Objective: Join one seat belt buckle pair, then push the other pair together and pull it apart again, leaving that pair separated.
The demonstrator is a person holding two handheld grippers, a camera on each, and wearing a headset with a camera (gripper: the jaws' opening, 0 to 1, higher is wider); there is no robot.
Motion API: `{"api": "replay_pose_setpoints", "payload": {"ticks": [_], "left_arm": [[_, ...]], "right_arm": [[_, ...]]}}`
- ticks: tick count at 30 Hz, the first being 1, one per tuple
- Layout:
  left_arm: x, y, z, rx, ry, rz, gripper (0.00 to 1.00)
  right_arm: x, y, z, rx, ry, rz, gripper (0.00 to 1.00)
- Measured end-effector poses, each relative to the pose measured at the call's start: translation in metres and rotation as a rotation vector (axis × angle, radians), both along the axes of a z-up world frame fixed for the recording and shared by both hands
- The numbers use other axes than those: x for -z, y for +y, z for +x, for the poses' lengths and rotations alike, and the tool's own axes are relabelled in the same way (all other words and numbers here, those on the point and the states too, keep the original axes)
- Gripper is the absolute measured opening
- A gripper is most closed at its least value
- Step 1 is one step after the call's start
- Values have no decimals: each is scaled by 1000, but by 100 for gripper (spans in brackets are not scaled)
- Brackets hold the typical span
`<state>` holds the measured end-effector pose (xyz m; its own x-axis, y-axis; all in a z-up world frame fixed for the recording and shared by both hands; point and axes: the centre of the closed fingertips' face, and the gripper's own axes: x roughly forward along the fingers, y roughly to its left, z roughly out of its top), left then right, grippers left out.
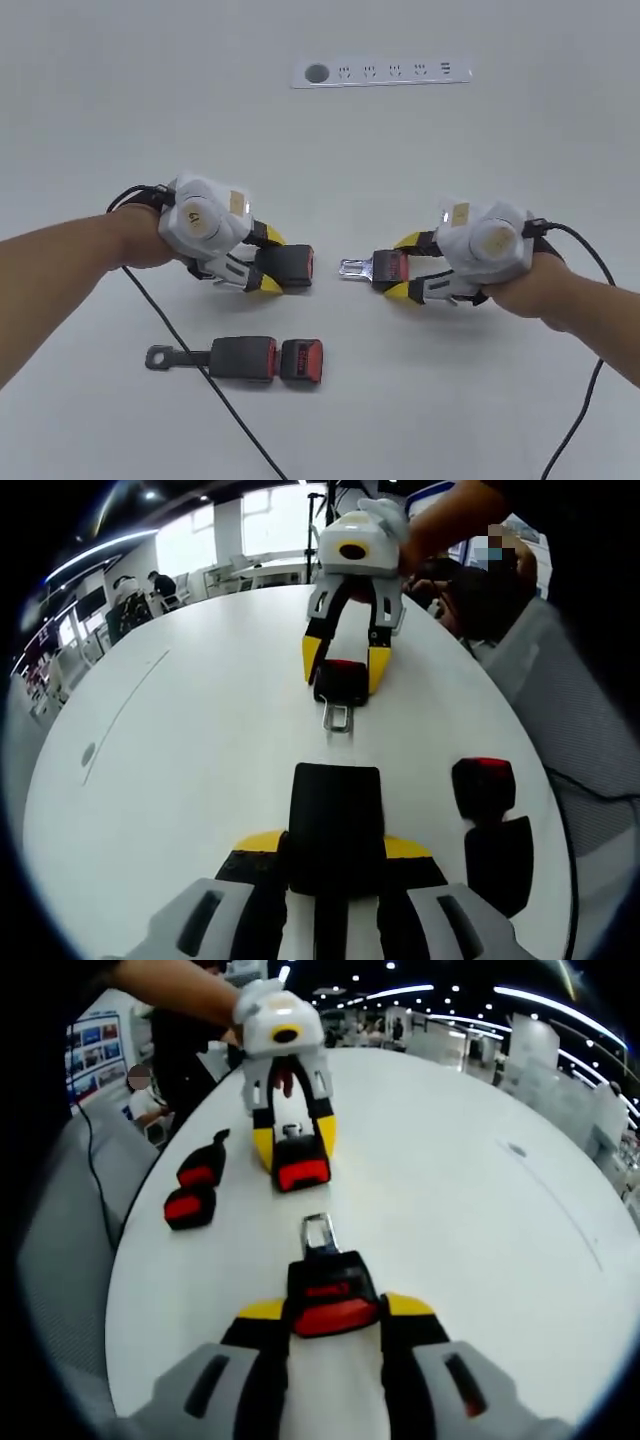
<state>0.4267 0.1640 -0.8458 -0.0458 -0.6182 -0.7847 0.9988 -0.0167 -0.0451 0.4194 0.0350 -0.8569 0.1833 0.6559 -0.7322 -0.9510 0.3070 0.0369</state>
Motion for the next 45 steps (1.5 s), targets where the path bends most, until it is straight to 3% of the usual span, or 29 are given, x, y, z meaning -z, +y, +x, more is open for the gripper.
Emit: {"api": "replay_pose_setpoints", "payload": {"ticks": [10, 21, 31, 40, 43, 45], "left_arm": [[0, 1, 0, -1, 4, -3, 35], [0, 2, 1, -1, 3, 4, 35], [-1, 2, 1, -1, 4, 13, 35], [-1, 1, 0, 10, -5, 26, 36], [-1, -1, 0, -5, -5, 38, 36], [-2, -2, 6, -81, -6, 51, 39]], "right_arm": [[-6, -37, -10, 3, 9, -12, 35], [-17, -86, -28, 54, 20, -34, 35], [-14, -105, -25, 62, 37, -57, 36], [-13, -107, -22, 41, 62, -101, 36], [-14, -106, -23, 45, 84, -110, 37], [-16, -103, -26, 33, 85, -100, 41]]}}
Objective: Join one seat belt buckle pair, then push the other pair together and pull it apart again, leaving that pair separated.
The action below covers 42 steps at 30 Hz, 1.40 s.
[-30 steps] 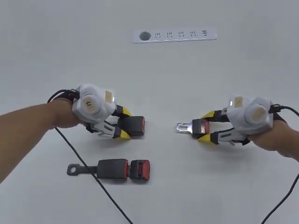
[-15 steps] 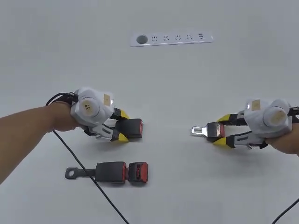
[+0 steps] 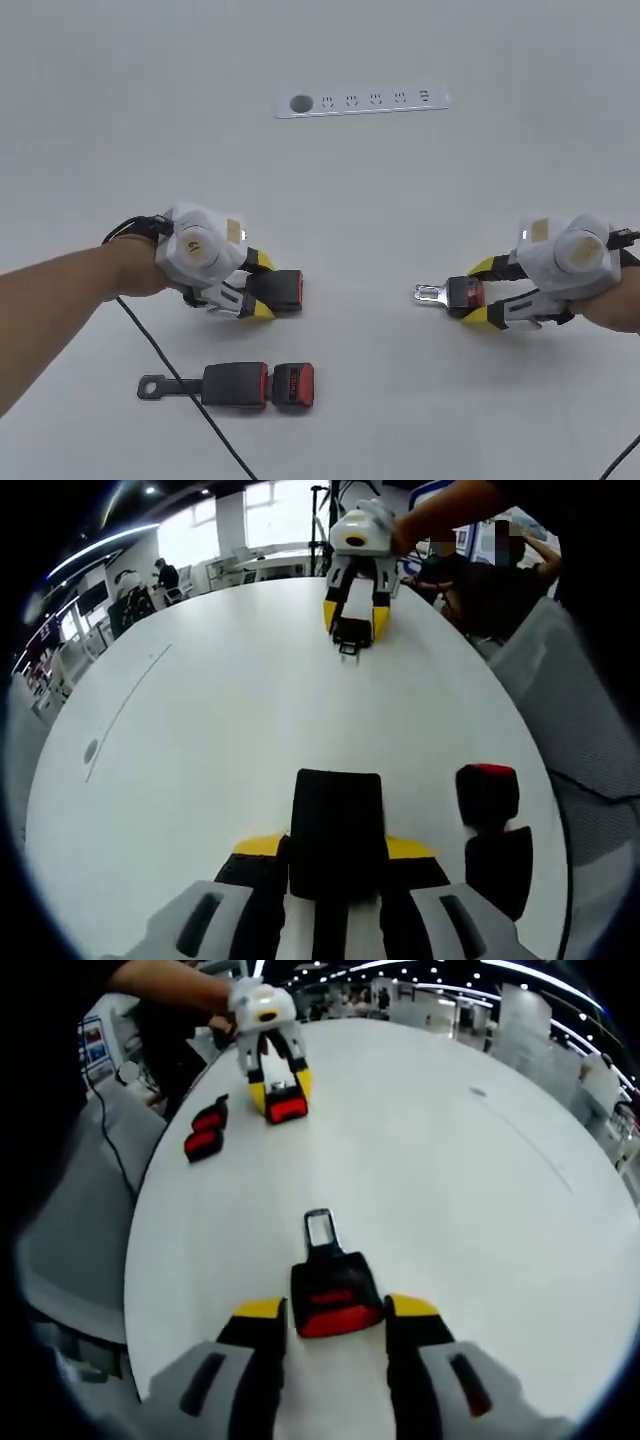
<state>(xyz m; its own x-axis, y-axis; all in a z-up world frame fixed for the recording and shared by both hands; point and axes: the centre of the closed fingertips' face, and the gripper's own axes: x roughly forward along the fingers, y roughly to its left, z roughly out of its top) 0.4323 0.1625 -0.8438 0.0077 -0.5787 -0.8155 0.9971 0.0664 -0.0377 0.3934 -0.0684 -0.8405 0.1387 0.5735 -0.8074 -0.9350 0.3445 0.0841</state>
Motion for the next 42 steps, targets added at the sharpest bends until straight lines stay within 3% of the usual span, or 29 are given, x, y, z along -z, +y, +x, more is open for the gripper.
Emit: {"api": "replay_pose_setpoints", "payload": {"ticks": [2, 3, 5, 7, 11, 15, 17, 18, 20, 22, 24, 26, 28, 33, 36, 39, 41, 42], "left_arm": [[-4, 4, 4, -49, 9, 15, 48], [-14, -2, 6, -55, -5, -42, 55], [-26, -1, 7, -109, 9, -81, 64], [-36, 2, 14, -173, -22, -102, 69], [-57, 5, 18, -311, -32, -203, 76], [-62, 19, 15, -409, -89, -203, 84], [-60, 24, 9, -439, -78, -199, 88], [-63, 27, 4, -475, -86, -212, 91], [-71, 32, 4, -544, -113, -272, 95], [-78, 36, 0, -599, -111, -299, 97], [-91, 35, -2, -645, -121, -379, 98], [-95, 43, -6, -691, -134, -392, 100], [-98, 48, -15, -692, -153, -381, 100], [-93, 57, -36, -688, -153, -375, 100], [-87, 63, -48, -683, -138, -362, 100], [-80, 65, -63, -625, -133, -329, 100], [-79, 62, -76, -581, -118, -333, 100], [-78, 63, -80, -568, -128, -323, 100]], "right_arm": [[-7, 7, 4, 47, -28, 54, 48], [-11, 8, 7, 79, -41, 69, 52], [-13, 9, 10, 136, -52, 93, 63], [-17, 9, 12, 185, -74, 109, 70], [-35, 18, 16, 288, -127, 200, 82], [-44, 25, 8, 308, -168, 215, 87], [-49, 29, 5, 341, -177, 230, 88], [-52, 31, 3, 348, -194, 237, 88], [-58, 34, 1, 372, -220, 244, 88], [-57, 34, 1, 391, -236, 254, 89], [-58, 35, -1, 402, -259, 248, 90], [-59, 37, -5, 417, -270, 241, 92], [-65, 41, -9, 428, -300, 250, 93], [-68, 49, -24, 438, -318, 248, 95], [-64, 58, -35, 402, -316, 244, 95], [-59, 65, -47, 354, -314, 217, 96], [-59, 65, -53, 350, -313, 216, 96], [-60, 66, -56, 349, -313, 218, 96]]}}
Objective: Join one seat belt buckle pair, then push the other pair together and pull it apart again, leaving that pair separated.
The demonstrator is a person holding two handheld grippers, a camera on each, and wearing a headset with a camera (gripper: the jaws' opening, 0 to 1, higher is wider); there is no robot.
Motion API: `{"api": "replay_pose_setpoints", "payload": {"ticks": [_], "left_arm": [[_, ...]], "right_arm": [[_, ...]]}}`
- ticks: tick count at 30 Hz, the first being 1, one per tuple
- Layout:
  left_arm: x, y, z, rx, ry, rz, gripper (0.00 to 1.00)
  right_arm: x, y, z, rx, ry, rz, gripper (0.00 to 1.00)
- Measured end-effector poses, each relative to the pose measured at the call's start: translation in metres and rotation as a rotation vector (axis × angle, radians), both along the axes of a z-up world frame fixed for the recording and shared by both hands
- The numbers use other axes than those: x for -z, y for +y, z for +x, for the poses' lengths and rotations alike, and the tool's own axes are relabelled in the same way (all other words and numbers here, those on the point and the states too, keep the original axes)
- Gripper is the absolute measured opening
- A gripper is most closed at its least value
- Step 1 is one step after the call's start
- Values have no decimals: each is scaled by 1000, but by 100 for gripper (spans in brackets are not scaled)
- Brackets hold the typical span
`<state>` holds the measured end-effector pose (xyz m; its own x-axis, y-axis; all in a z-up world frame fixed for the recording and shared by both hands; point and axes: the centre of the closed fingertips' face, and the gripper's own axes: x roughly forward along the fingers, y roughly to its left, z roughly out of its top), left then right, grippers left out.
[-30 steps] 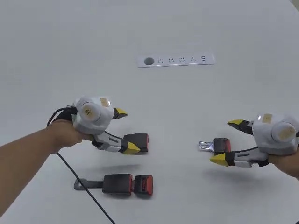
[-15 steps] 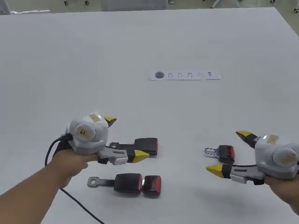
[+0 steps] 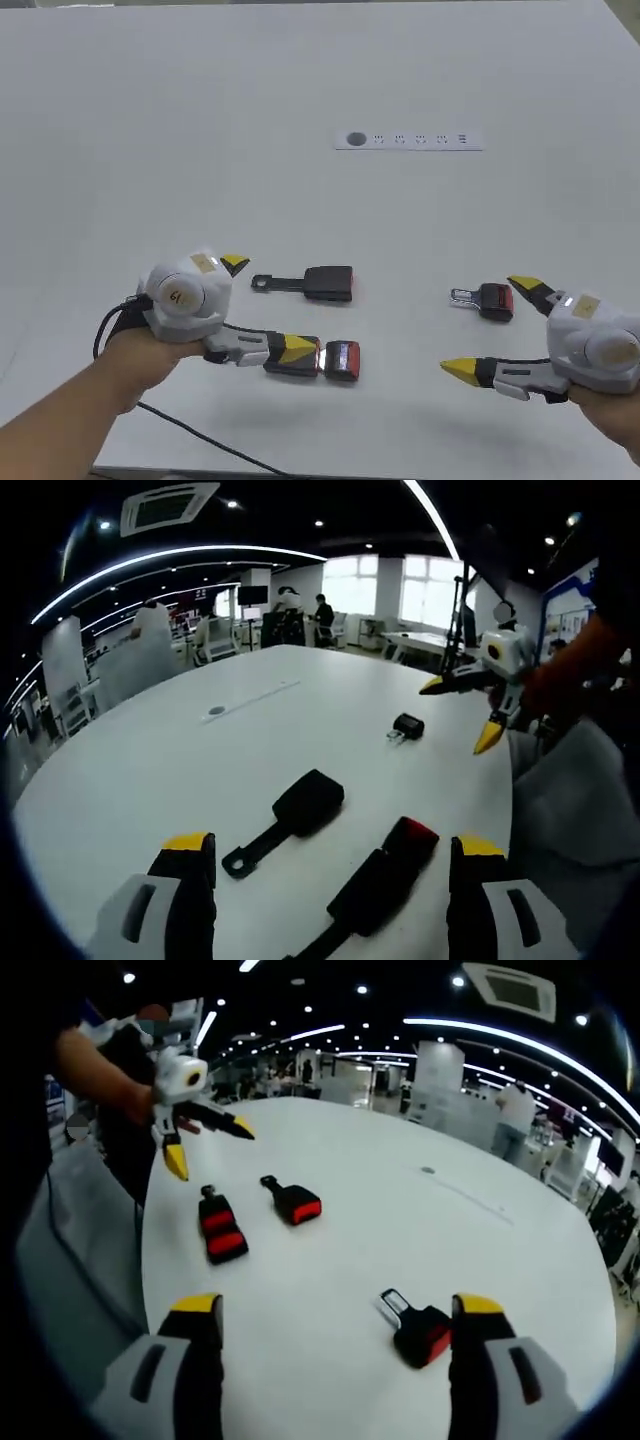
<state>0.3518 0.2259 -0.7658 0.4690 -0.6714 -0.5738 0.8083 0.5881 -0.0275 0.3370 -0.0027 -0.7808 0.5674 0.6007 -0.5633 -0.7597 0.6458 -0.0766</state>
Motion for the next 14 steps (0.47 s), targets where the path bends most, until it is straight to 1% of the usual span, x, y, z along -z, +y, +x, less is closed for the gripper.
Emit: {"api": "replay_pose_setpoints", "payload": {"ticks": [1, 2, 3, 4, 5, 8, 12, 14], "left_arm": [[0, 1, -2, 2, -2, 6, 100], [-1, 3, -6, 1, 0, 1, 100], [-3, 4, -7, -5, -1, -12, 100], [-7, 6, -6, -30, -12, -34, 100], [-10, 9, -7, -42, -15, -40, 100], [-15, 16, -7, -91, -20, -76, 100], [-20, 23, -11, -122, -38, -84, 100], [-20, 25, -13, -134, -37, -92, 100]], "right_arm": [[0, 0, -3, -2, -2, 0, 96], [-1, 0, -6, 0, -4, -6, 96], [0, -2, -8, 4, -2, -12, 96], [0, -3, -10, 11, 4, -14, 97], [0, -4, -14, 26, 11, -5, 97], [-3, -7, -20, 68, 3, 22, 98], [-4, -10, -29, 105, 10, 36, 98], [-4, -10, -32, 115, 9, 43, 99]]}}
